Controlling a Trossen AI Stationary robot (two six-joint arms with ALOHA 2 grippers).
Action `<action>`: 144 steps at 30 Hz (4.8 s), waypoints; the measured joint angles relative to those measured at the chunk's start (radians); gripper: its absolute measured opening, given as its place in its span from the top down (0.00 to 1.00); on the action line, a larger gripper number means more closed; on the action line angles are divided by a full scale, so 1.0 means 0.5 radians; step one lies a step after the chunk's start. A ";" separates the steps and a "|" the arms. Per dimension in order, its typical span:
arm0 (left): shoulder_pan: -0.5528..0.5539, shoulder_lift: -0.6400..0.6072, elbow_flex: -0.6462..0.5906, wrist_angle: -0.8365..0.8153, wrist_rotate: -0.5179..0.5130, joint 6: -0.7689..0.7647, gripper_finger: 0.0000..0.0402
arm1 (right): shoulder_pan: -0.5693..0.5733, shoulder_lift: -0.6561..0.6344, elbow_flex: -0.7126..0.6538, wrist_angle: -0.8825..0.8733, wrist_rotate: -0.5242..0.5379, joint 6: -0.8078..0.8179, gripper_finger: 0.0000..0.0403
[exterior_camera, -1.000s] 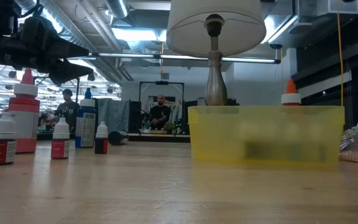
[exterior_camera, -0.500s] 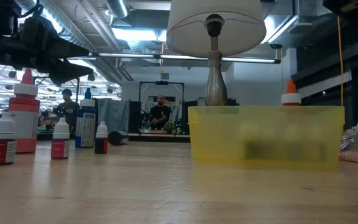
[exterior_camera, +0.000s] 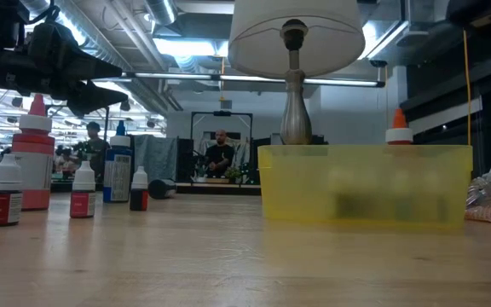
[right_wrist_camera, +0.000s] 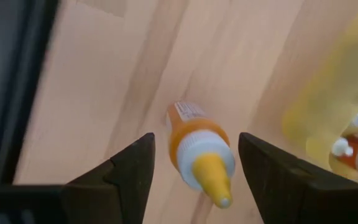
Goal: Pick & Place food coloring
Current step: Put the yellow food coloring bottle into the yellow bin, then put the red food coloring bottle into the yellow bin
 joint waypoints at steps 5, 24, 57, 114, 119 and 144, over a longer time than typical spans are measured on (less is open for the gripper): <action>0.001 0.000 0.000 0.000 0.000 0.000 0.03 | 0.000 0.000 -0.003 -0.009 0.001 0.038 0.45; 0.000 0.000 0.000 0.000 0.000 0.000 0.03 | 0.000 -0.008 0.025 -0.090 0.000 0.146 0.70; 0.000 0.000 0.000 0.000 0.000 0.000 0.03 | -0.711 -0.011 0.647 -0.514 0.047 0.269 0.68; 0.000 0.000 0.000 0.000 0.000 0.000 0.03 | -1.024 -0.017 -0.007 -0.258 0.262 0.770 0.50; 0.001 0.000 0.000 0.000 0.000 0.000 0.03 | -1.024 -0.017 0.065 -0.271 0.276 0.753 0.50; 0.001 0.000 0.000 0.000 0.000 0.000 0.03 | -0.730 -0.175 0.617 -0.467 0.620 0.774 0.35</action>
